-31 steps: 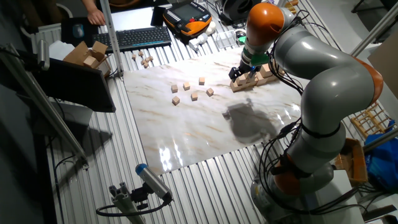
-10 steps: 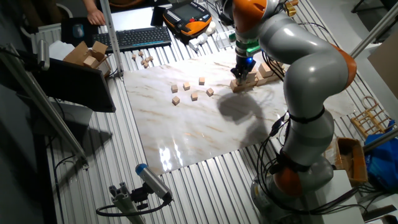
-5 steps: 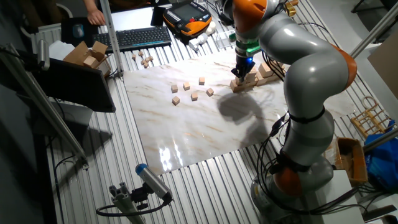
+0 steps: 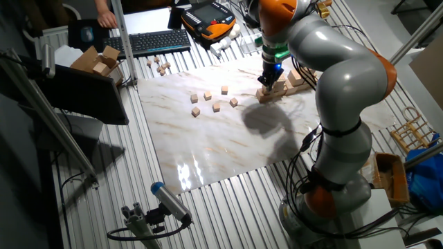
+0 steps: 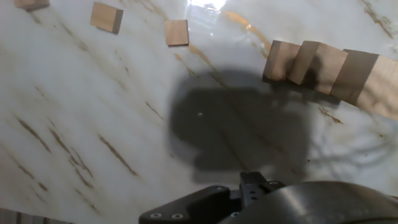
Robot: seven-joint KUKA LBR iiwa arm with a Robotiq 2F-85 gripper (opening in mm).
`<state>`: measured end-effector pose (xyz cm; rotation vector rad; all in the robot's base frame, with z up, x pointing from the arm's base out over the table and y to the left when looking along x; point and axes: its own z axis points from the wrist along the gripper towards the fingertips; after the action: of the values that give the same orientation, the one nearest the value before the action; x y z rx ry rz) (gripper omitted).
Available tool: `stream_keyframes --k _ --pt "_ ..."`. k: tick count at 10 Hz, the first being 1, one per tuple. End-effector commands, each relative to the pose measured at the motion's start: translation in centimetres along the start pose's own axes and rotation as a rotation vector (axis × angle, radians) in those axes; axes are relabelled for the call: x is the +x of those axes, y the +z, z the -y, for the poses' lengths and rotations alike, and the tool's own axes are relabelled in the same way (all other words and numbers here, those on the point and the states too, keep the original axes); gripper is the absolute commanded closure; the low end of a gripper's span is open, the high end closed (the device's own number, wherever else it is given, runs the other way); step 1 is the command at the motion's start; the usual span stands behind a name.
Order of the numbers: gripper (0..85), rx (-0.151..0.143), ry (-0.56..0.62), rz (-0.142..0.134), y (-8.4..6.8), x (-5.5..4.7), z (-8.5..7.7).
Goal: Stack the blocks into a pyramid shape
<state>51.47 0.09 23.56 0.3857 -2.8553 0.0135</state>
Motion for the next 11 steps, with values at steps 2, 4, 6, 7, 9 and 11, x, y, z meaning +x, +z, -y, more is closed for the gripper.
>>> stream_keyframes --k 2,4,6,7,9,11 --pt "85.0 0.003 0.058 0.100 0.00 0.01 0.01" --pt "85.0 -0.062 0.078 0.091 0.00 0.01 0.01" --pt "85.0 -0.017 0.121 0.110 0.00 0.01 0.01" --pt "85.0 -0.021 0.136 0.107 0.00 0.01 0.01" --pt "85.0 -0.076 0.136 0.110 0.00 0.01 0.01" --pt "85.0 -0.079 0.116 0.160 0.00 0.01 0.01"
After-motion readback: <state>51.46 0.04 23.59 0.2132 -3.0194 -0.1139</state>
